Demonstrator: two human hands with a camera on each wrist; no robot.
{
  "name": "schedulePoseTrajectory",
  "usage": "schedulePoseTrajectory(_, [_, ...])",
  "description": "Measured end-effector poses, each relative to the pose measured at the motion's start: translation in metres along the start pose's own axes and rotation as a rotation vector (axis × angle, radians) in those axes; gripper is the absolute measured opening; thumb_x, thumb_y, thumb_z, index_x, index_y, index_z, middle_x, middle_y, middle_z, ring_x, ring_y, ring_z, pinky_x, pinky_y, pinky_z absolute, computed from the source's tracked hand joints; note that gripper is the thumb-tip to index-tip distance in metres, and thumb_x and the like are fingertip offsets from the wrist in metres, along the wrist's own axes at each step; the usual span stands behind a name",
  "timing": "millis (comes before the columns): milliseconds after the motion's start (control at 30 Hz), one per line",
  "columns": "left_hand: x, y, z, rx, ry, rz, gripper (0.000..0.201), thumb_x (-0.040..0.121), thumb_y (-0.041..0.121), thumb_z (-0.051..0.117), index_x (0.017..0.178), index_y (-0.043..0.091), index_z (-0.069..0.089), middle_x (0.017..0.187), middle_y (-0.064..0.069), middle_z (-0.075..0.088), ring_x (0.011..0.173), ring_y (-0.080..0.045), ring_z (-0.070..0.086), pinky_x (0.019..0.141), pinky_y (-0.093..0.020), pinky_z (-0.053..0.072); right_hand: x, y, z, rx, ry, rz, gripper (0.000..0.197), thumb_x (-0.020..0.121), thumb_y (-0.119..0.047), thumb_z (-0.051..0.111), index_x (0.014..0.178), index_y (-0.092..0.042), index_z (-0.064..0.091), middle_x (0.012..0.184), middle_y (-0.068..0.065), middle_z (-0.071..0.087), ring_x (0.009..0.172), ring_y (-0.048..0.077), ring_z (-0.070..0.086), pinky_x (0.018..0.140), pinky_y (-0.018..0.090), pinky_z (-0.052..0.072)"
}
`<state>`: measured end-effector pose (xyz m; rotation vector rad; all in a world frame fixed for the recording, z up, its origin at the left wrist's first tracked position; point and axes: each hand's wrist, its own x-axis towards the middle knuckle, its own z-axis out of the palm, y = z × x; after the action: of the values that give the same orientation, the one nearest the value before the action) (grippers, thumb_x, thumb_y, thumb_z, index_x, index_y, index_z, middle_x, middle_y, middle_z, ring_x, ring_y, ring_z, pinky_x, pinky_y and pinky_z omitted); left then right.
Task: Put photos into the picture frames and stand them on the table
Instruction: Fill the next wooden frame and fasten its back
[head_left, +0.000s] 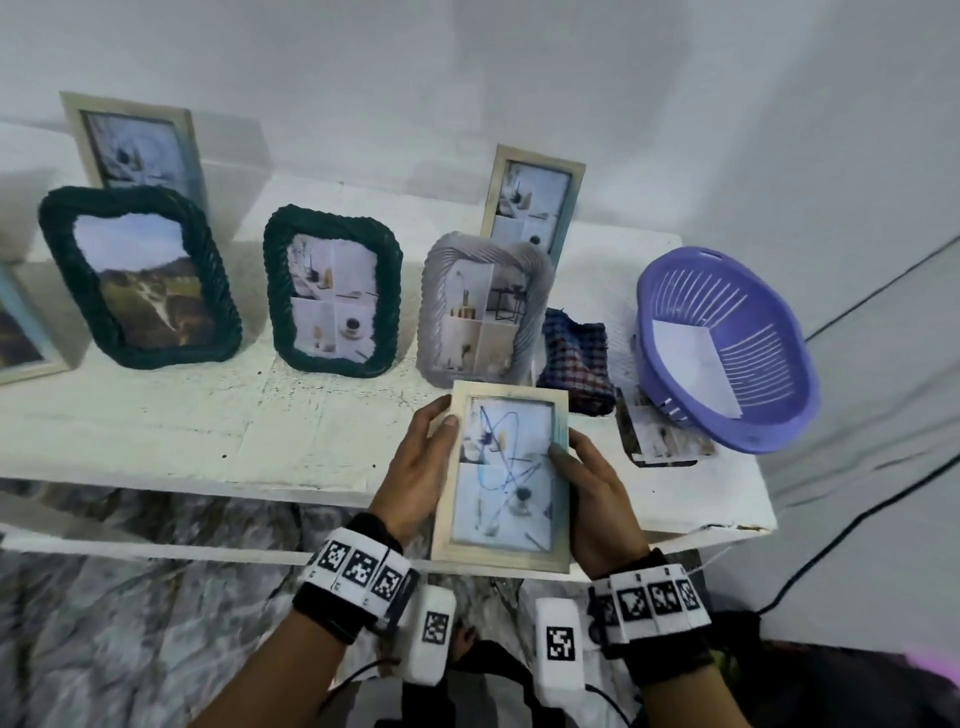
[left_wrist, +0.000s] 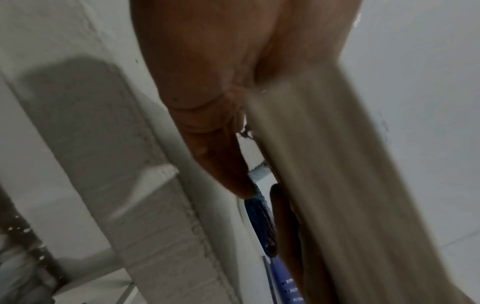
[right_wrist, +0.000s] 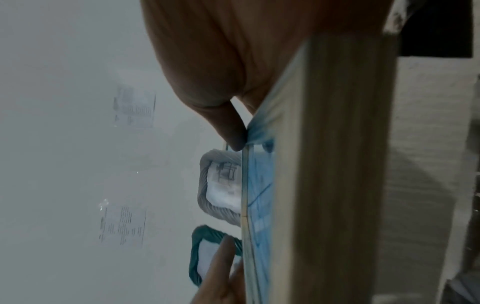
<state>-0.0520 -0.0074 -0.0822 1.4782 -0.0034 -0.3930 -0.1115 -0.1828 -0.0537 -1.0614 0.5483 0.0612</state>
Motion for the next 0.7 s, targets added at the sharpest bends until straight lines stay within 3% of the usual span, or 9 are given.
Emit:
schedulePoseTrajectory(67, [0.0,0.0,0.006,-0.026,0.064,0.038,0.025,0.105,0.02,0.038,0.125,0.028,0.049,0.119,0.016,0.061,0.105,0.008,0.059,0.087,-0.009,0.043,0.004,0.002,0.002,-0.059,-0.018,0.011,0.023,0.098,-0.012,0.048,0.119,-0.009,0.058,0.11,0.017,0.07,0.094,0.032,0.068,0.069,0.039,0.057])
schedulePoseTrajectory(133, [0.0,-0.003,0.006,-0.047,0.109,0.042,0.025,0.105,0.015,0.037,0.124,0.027,0.047,0.118,0.022,0.056,0.105,0.015,0.055,0.086,-0.003,0.039,0.013,0.0,0.0,-0.349,0.015,-0.058,0.021,0.1,-0.023,0.05,0.116,-0.015,0.061,0.103,0.013,0.071,0.089,0.029,0.069,0.065,0.04,0.057])
schedulePoseTrajectory(200, [0.001,-0.007,0.002,-0.024,0.151,0.03,0.027,0.105,0.018,0.038,0.129,0.028,0.044,0.121,0.027,0.05,0.113,0.013,0.049,0.089,-0.001,0.034,0.029,-0.012,-0.005,-0.72,0.097,-0.259,0.023,0.096,-0.033,0.055,0.111,-0.018,0.063,0.094,0.007,0.071,0.081,0.025,0.068,0.069,0.042,0.057])
schedulePoseTrajectory(267, [0.002,-0.011,-0.003,0.019,0.179,0.024,0.03,0.104,0.022,0.04,0.134,0.028,0.044,0.128,0.023,0.048,0.123,0.003,0.043,0.093,-0.004,0.03,0.046,-0.034,-0.005,-1.046,0.225,-0.529,0.021,0.094,-0.025,0.057,0.108,-0.011,0.064,0.092,0.009,0.07,0.077,0.023,0.063,0.07,0.031,0.049])
schedulePoseTrajectory(333, [0.0,-0.012,-0.006,0.057,0.209,0.028,0.034,0.104,0.022,0.04,0.138,0.024,0.044,0.129,0.019,0.047,0.122,0.002,0.042,0.088,0.001,0.03,0.065,-0.056,0.001,-1.267,0.332,-0.71,0.023,0.093,-0.02,0.056,0.106,-0.003,0.062,0.1,0.017,0.066,0.087,0.032,0.059,0.074,0.033,0.044])
schedulePoseTrajectory(367, [-0.001,-0.011,-0.006,0.061,0.225,0.028,0.035,0.104,0.021,0.04,0.139,0.023,0.044,0.129,0.018,0.047,0.12,0.003,0.042,0.085,0.004,0.03,0.075,-0.066,0.006,-1.365,0.358,-0.724,0.027,0.093,-0.023,0.054,0.108,-0.002,0.06,0.105,0.02,0.063,0.094,0.035,0.057,0.079,0.037,0.043])
schedulePoseTrajectory(433, [-0.001,-0.011,-0.008,0.064,0.253,0.041,0.038,0.105,0.021,0.04,0.142,0.023,0.043,0.135,0.016,0.044,0.125,0.001,0.039,0.09,0.001,0.029,0.099,-0.077,0.012,-1.566,0.366,-0.623,0.039,0.094,-0.033,0.051,0.115,-0.001,0.055,0.116,0.022,0.056,0.106,0.039,0.052,0.086,0.042,0.043])
schedulePoseTrajectory(533, [-0.001,-0.015,-0.009,0.083,0.261,0.068,0.041,0.105,0.021,0.039,0.145,0.028,0.04,0.144,0.016,0.039,0.133,0.002,0.032,0.105,-0.015,0.024,0.124,-0.078,0.017,-1.719,0.328,-0.344,0.054,0.093,-0.046,0.052,0.124,-0.002,0.05,0.127,0.018,0.048,0.118,0.038,0.045,0.086,0.043,0.045])
schedulePoseTrajectory(700, [-0.002,-0.016,-0.007,0.089,0.261,0.081,0.041,0.105,0.019,0.039,0.144,0.032,0.04,0.146,0.017,0.039,0.135,0.001,0.032,0.11,-0.019,0.023,0.139,-0.069,0.01,-1.735,0.31,-0.258,0.041,0.088,-0.017,0.061,0.123,0.002,0.05,0.134,0.019,0.04,0.122,0.04,0.039,0.091,0.044,0.044])
